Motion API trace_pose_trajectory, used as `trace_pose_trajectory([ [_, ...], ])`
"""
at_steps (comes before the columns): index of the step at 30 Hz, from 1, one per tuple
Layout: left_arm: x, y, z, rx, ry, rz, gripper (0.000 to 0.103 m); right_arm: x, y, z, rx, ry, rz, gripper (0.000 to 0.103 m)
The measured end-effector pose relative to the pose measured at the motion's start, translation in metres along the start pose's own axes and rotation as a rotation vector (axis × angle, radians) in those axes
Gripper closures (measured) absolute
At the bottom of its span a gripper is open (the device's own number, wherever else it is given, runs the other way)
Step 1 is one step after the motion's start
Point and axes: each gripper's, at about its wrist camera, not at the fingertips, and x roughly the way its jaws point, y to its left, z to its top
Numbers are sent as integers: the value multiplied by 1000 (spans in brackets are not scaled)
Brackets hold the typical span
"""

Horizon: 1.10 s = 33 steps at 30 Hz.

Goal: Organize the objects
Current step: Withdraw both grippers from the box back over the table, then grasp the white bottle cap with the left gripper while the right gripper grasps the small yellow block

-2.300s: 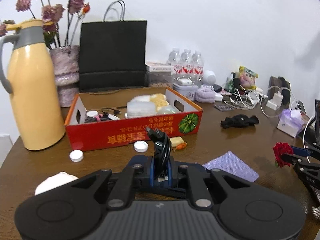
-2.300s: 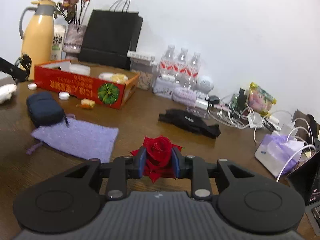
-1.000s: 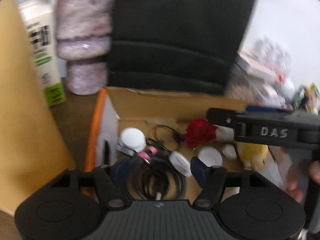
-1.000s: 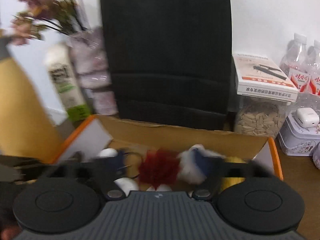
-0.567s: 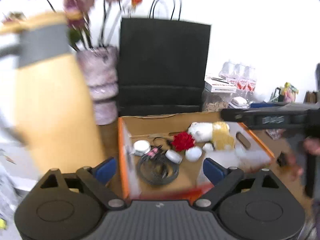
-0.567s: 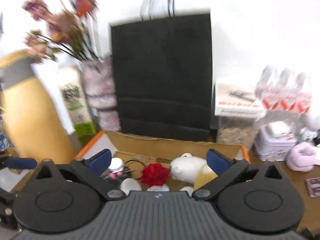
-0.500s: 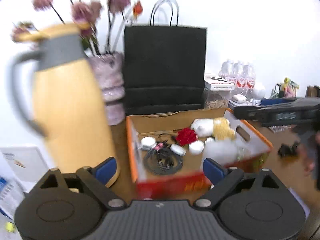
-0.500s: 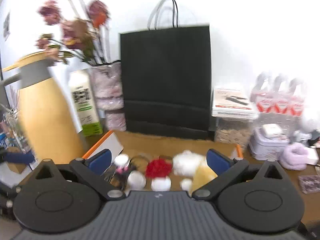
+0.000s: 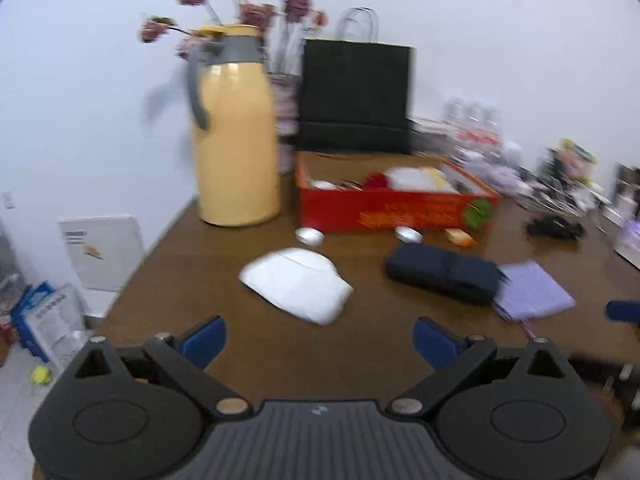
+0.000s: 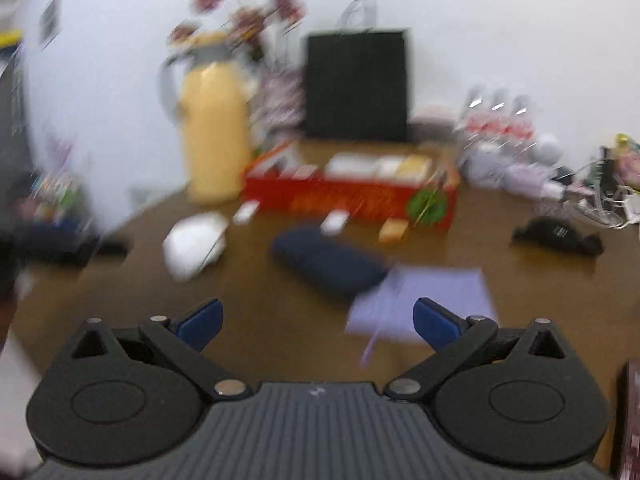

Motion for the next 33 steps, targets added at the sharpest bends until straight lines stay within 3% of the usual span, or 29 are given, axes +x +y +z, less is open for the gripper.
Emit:
trace_pose_trajectory([
  [5, -21, -11, 7, 91, -21, -43, 3, -35, 14, -2, -65, 5, -24, 0],
  [8, -28, -4, 22, 68, -8, -146, 3, -57, -7, 21, 46, -65, 59, 0],
  [10, -22, 2, 27, 59, -32, -169, 3, -62, -26, 31, 130, -139, 106, 0],
  [15, 46, -4, 34, 145, -103, -60, 5, 18, -30, 46, -32, -107, -178, 0],
  [19, 124, 2, 62, 89, -32, -96, 20, 91, -49, 71, -18, -102, -192, 2],
  [21, 159, 4, 76, 81, 10, -95, 27, 122, -62, 85, 24, -103, -164, 14],
  [22, 173, 4, 81, 87, 13, -84, 27, 140, -68, 92, 46, -92, -152, 17],
  [24, 199, 1, 88, 133, 5, -59, 27, 176, -78, 103, 78, -60, -160, 32],
  [28, 243, 7, 92, 115, 72, -29, 27, 227, -91, 104, 115, 32, -180, 47],
  [31, 262, 18, 87, 70, 102, -18, 42, 245, -98, 98, 149, 69, -183, 52],
  [33, 266, 26, 85, 26, 99, -52, 60, 253, -98, 94, 138, 94, -191, 66],
])
